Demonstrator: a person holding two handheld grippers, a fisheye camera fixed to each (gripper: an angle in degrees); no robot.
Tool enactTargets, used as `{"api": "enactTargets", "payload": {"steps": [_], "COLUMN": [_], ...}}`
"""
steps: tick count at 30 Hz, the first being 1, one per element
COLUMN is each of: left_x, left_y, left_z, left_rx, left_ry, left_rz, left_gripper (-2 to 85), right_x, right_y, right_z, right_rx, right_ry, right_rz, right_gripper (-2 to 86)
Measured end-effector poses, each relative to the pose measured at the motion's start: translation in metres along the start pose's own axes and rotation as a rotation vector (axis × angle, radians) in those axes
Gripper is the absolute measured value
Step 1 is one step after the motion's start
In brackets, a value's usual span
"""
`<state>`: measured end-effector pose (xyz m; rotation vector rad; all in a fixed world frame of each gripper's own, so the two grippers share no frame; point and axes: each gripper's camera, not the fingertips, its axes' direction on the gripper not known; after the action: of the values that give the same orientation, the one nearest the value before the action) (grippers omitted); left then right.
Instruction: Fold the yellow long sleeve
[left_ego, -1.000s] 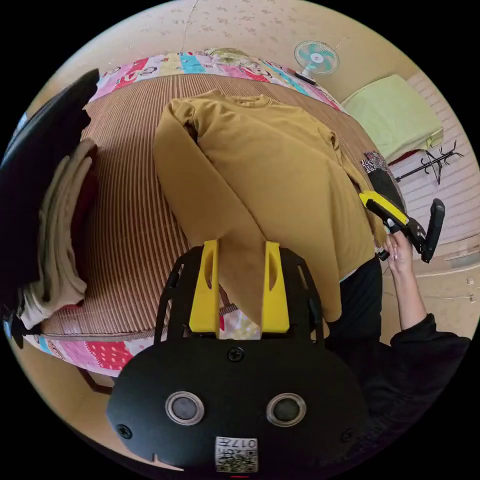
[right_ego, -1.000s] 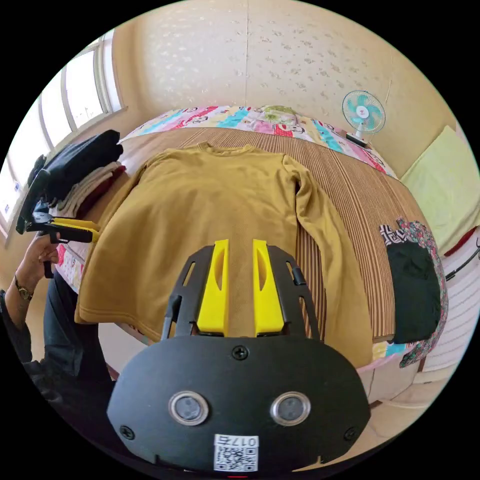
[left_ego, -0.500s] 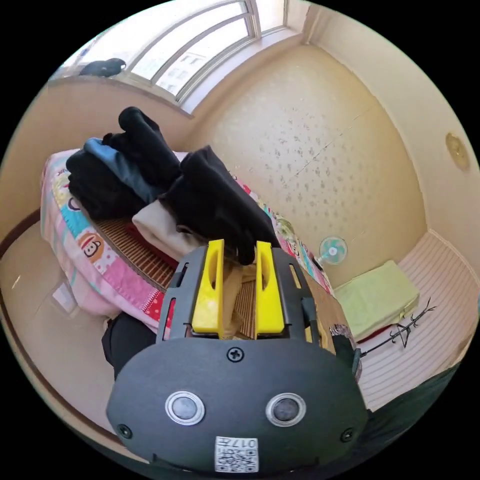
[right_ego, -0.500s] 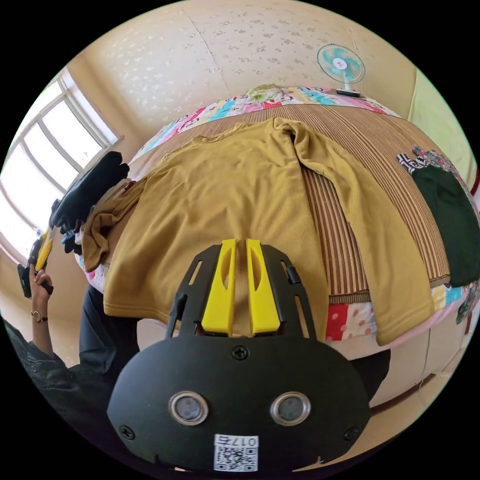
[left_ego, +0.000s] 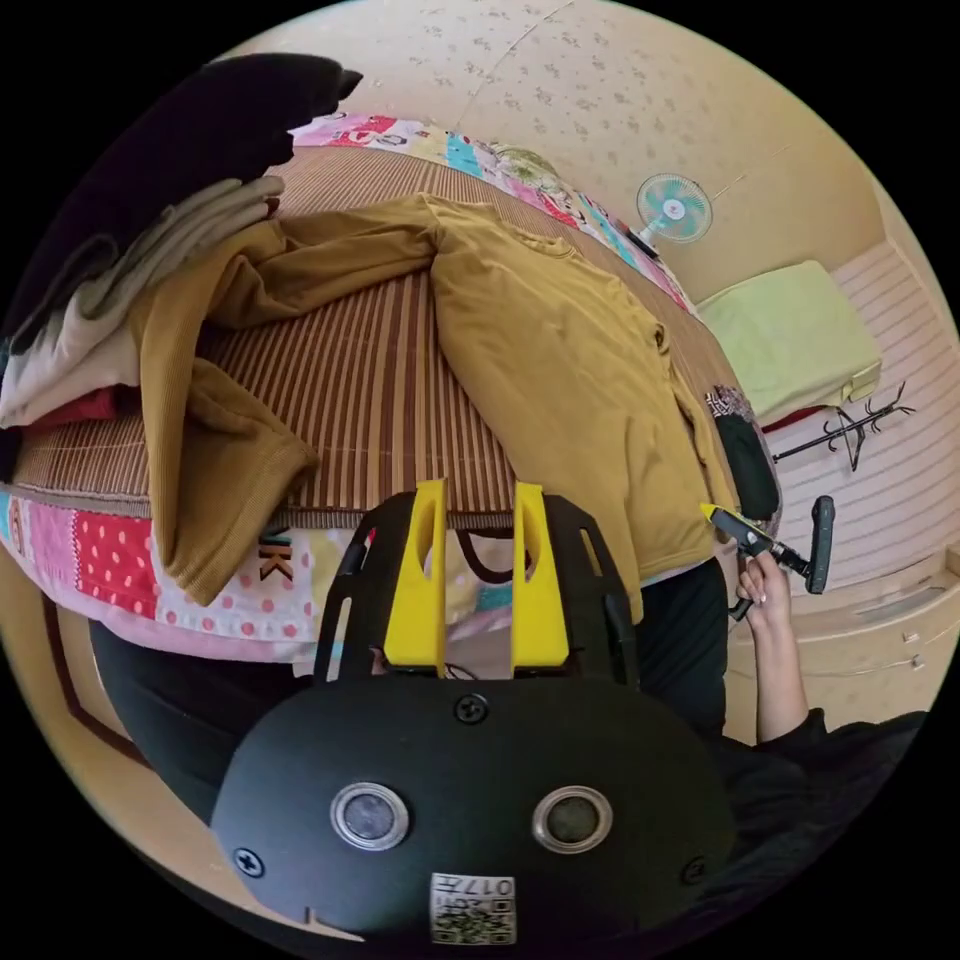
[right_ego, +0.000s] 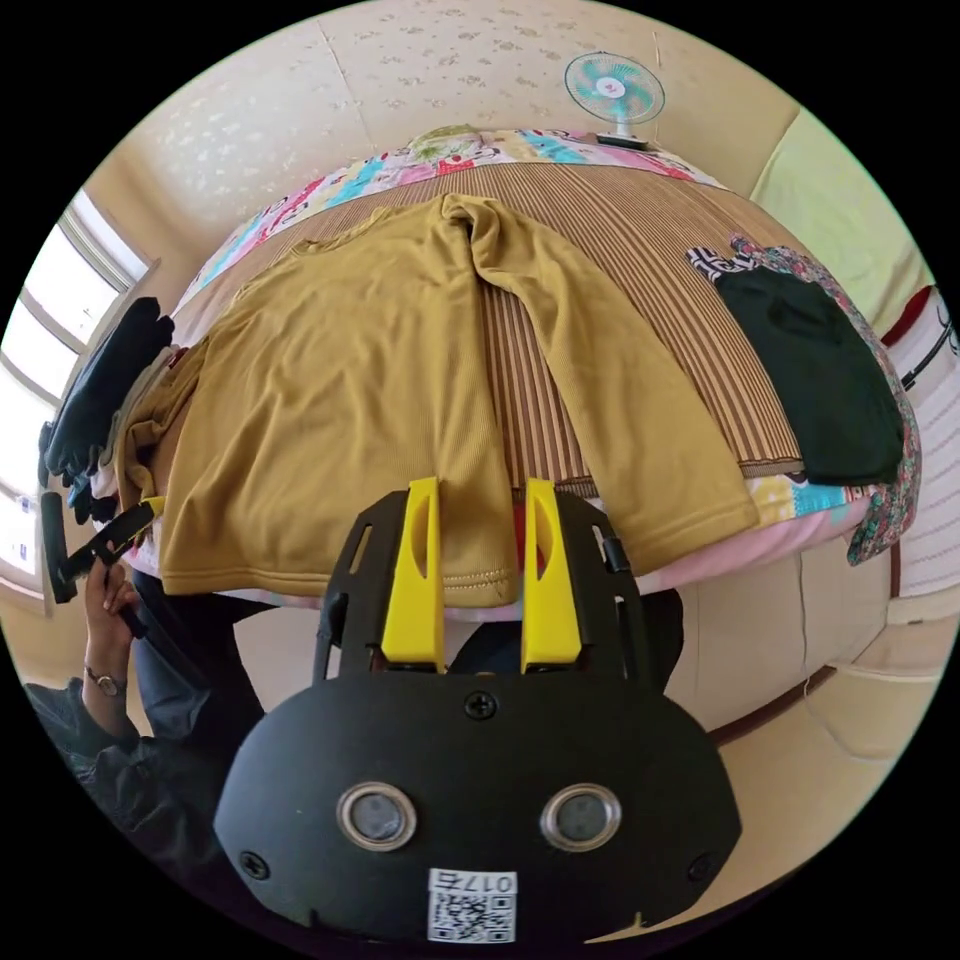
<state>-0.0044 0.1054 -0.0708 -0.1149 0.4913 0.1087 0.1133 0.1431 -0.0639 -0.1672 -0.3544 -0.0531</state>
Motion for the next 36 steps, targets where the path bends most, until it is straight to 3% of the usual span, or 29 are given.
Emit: {"api": "enactTargets", "payload": {"steps": [3,5,7,9,11,13,15,18,22,25,27,29,31,34,36], "left_x": [0.006,0.005,0.006,0.009,0.01,0.008,0.003,-0.003,-0.009,-0.026,-0.038,-0.058,-0.074,-0.095,-0.099], "left_y": [0.014,0.012,0.009,0.004,-0.003,-0.01,-0.015,-0.007,0.03,0.061,0.082,0.103,0.109,0.106,0.1], "left_z": [0.01,0.03,0.031,0.035,0.044,0.046,0.04,-0.005,-0.066,-0.064,-0.057,-0.063,-0.07,-0.074,-0.071], "left_rx": [-0.022,-0.114,-0.113,-0.129,-0.178,-0.214,-0.24,-0.118,-0.065,-0.21,-0.269,-0.269,-0.229,-0.154,-0.12], "left_ry": [0.064,0.175,0.145,0.124,0.103,0.112,0.261,0.466,0.348,0.292,0.26,0.163,0.18,0.294,0.358], "left_rz": [0.018,-0.005,-0.008,0.019,0.062,0.108,0.136,0.157,0.218,0.14,0.078,-0.004,-0.063,-0.16,-0.182], "left_gripper": [9.8,11.1,11.1,10.0,9.2,6.3,2.2,0.5,0.4,1.1,1.9,3.1,5.2,6.4,6.5], "right_x": [0.004,-0.001,0.002,0.028,0.061,0.089,0.1,0.1,0.109,0.123,0.13,0.156,0.214,0.268,0.279], "right_y": [0.011,0.008,-0.003,-0.001,0.0,-0.007,-0.012,-0.009,-0.001,0.013,0.021,0.026,0.03,0.03,0.023], "right_z": [0.005,0.007,-0.02,-0.056,-0.068,-0.046,-0.022,-0.029,-0.054,-0.057,-0.068,-0.087,-0.096,-0.061,-0.029], "right_rx": [0.02,-0.003,0.038,0.225,0.279,0.161,0.018,0.055,-0.032,-0.265,-0.288,-0.191,-0.012,0.074,0.016], "right_ry": [-0.103,-0.037,-0.123,-0.265,-0.288,-0.163,-0.13,-0.119,-0.213,-0.21,-0.223,-0.304,-0.519,-0.843,-0.859], "right_rz": [-0.045,-0.116,-0.171,-0.1,0.048,0.132,0.164,0.1,0.015,0.004,-0.008,0.096,0.379,0.715,0.846], "right_gripper": [10.6,7.3,4.8,4.0,3.6,3.2,3.1,3.0,3.2,3.6,4.2,5.3,8.6,12.1,12.1]}}
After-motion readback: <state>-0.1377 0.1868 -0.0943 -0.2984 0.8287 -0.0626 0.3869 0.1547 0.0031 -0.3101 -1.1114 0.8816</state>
